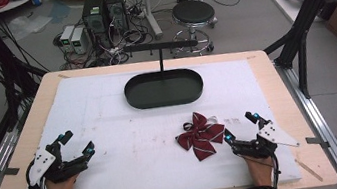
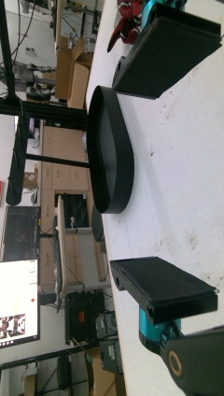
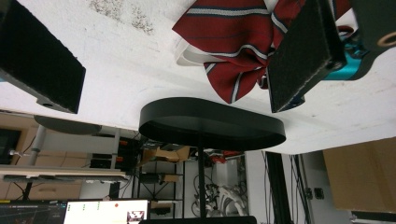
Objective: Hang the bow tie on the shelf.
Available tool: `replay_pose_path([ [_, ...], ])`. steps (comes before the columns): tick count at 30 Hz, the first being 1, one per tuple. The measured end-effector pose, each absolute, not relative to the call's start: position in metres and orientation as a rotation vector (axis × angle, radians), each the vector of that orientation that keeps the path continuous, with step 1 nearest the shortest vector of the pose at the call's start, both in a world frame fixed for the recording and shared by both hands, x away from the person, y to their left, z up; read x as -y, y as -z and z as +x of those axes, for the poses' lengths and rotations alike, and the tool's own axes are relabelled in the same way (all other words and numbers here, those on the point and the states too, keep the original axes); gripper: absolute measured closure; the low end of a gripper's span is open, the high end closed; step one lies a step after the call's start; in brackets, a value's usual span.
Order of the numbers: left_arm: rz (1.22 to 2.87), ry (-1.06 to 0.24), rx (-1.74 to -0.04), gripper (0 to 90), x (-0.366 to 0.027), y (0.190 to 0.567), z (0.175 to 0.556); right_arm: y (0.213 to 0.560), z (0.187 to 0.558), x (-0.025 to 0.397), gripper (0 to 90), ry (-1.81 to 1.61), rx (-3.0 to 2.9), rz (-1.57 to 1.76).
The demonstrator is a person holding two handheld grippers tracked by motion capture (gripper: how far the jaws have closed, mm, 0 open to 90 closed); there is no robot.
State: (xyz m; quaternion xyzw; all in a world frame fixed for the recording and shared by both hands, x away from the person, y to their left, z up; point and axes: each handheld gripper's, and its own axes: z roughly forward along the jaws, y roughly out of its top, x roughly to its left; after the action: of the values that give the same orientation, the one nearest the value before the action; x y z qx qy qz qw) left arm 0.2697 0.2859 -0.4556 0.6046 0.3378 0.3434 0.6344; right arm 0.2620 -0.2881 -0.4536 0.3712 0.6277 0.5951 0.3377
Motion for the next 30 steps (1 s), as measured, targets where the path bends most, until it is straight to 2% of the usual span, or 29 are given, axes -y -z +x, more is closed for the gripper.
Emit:
replay_pose_path([
  [25, 1.383, -0.788, -0.769, 13.5, -0.286, 0.456, 0.269, 0.453, 0.262, 0.286, 3.6, -1.539, -1.64, 0.988],
  [30, 1.383, -0.787, -0.77, 13.5, -0.286, 0.456, 0.27, 0.44, 0.266, 0.283, 3.6, -1.518, -1.691, 0.993],
])
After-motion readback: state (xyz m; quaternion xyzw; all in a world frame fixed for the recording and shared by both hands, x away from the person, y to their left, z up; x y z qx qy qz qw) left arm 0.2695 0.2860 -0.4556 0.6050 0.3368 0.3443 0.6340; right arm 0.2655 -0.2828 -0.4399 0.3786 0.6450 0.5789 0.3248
